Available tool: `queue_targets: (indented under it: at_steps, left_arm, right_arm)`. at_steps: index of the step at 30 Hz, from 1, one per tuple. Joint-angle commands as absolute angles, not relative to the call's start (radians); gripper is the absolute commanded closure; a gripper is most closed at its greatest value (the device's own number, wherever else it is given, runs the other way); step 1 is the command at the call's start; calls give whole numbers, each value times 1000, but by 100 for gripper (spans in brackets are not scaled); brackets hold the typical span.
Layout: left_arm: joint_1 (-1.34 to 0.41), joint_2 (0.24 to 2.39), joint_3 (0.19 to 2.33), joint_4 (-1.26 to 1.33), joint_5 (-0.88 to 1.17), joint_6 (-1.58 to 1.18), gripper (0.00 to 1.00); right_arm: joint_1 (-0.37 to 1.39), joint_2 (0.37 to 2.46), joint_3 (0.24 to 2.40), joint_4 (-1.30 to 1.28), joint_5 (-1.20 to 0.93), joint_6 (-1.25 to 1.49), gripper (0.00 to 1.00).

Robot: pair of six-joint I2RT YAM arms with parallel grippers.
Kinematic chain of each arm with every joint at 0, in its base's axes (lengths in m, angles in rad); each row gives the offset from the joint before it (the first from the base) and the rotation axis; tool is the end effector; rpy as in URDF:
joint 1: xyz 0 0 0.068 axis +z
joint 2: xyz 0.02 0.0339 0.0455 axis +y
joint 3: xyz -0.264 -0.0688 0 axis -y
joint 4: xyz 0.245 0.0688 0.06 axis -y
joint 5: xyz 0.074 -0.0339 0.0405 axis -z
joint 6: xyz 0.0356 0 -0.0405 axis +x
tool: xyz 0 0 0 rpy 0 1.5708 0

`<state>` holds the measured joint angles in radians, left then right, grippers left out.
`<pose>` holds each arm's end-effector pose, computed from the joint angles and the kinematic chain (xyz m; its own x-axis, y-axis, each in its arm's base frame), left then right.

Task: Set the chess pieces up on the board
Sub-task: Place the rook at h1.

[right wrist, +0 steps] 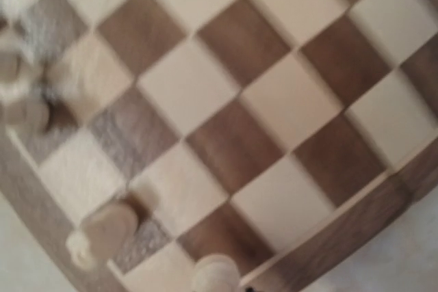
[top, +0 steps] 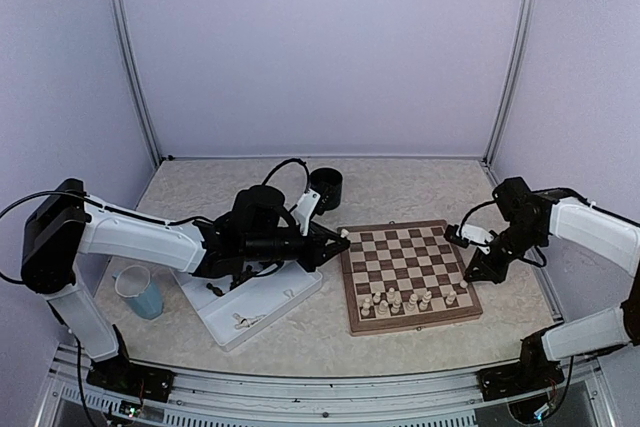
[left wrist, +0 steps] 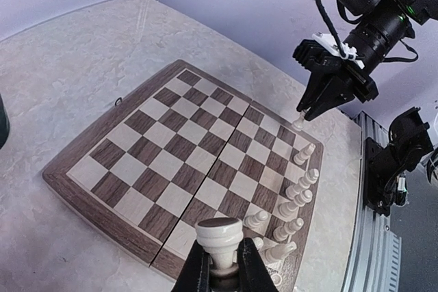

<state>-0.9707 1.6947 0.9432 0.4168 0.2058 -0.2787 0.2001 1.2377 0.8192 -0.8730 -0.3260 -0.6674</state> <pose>0.2060 -0.3139 0.2163 -0.4306 0.1524 -0.8896 0.8305 0.4529 -0.3244 0.2051 0.0532 0.2147 -0.5698 -0.7139 -0.4071 -0.7989 0.5972 0.0712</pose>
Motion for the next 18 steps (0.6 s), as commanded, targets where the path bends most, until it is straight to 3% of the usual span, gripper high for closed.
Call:
queue_targets:
  at_steps: [1, 18]
  left_arm:
    - [-963, 1667, 973, 364, 209, -247, 96]
    - [-962, 1650, 948, 357, 190, -256, 94]
  right_arm:
    - [193, 1194, 774, -887, -283, -722, 94]
    - [200, 1196, 757, -958, -352, -845, 90]
